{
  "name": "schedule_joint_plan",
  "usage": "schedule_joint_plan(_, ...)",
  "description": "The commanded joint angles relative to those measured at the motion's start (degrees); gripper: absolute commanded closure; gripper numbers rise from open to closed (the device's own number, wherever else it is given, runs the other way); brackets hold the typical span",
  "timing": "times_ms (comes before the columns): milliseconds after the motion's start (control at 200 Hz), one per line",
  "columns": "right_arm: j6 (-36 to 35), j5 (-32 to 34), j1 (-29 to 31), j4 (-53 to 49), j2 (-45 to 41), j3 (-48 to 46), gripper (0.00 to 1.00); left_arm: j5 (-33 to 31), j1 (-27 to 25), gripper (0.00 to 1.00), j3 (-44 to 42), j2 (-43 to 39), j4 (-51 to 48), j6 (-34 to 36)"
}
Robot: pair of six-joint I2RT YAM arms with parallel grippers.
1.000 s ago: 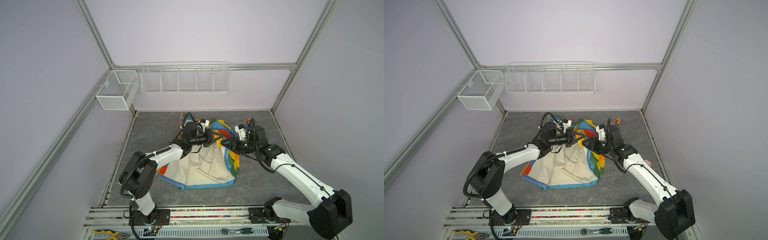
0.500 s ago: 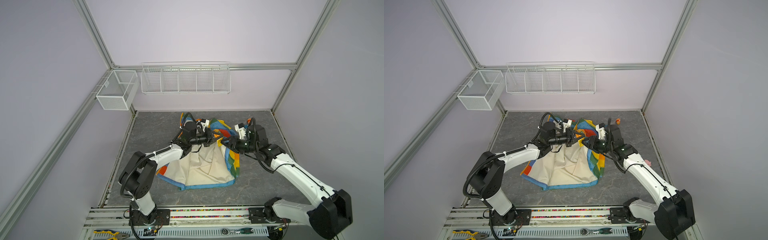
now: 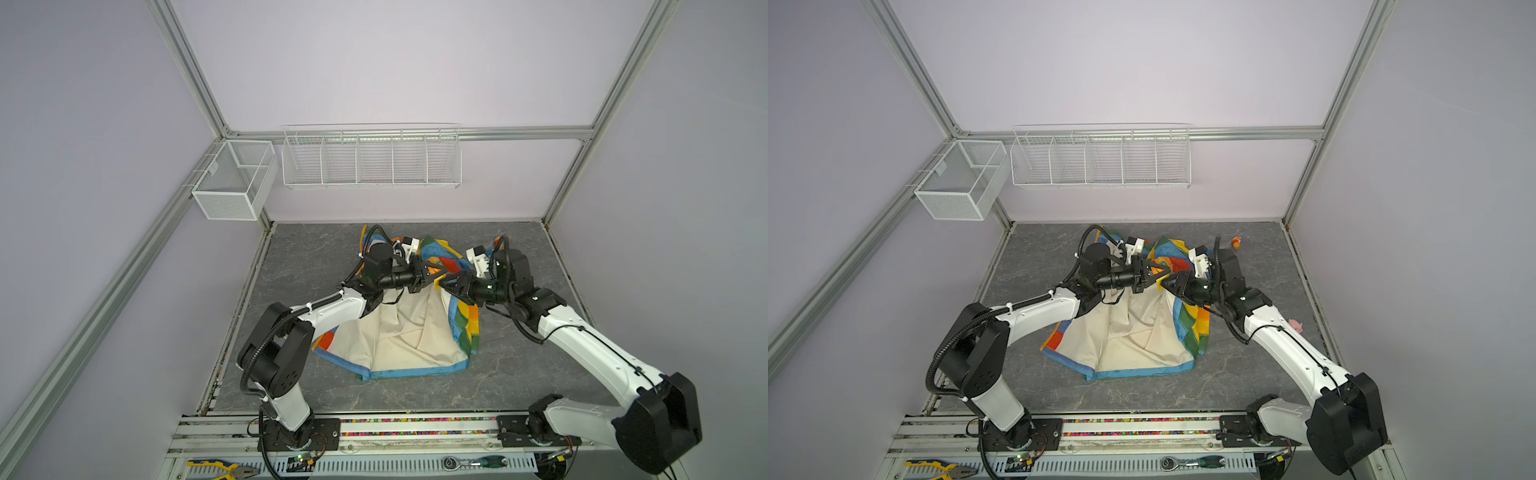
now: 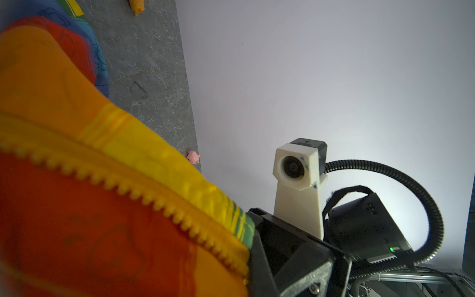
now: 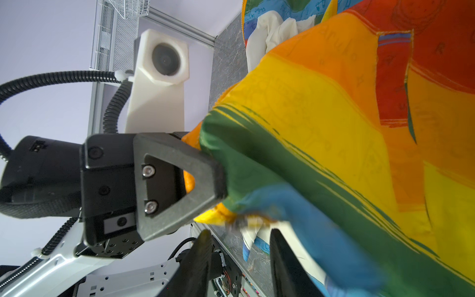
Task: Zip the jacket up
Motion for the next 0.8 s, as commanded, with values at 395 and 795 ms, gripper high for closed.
schedule_joint_plan(395,2.68,-0.45,0.25,2.27,-1.14,-0.9,0.63,0.19,-0.02,1.0,-0.26,-1.59,0.65,1.12)
schedule_joint_plan(795,1.98,0.28,0.13,-0.26,0.75,0.09,0.84,0.37,-0.03,1.0,-0.26,-2.02,0.56,1.27)
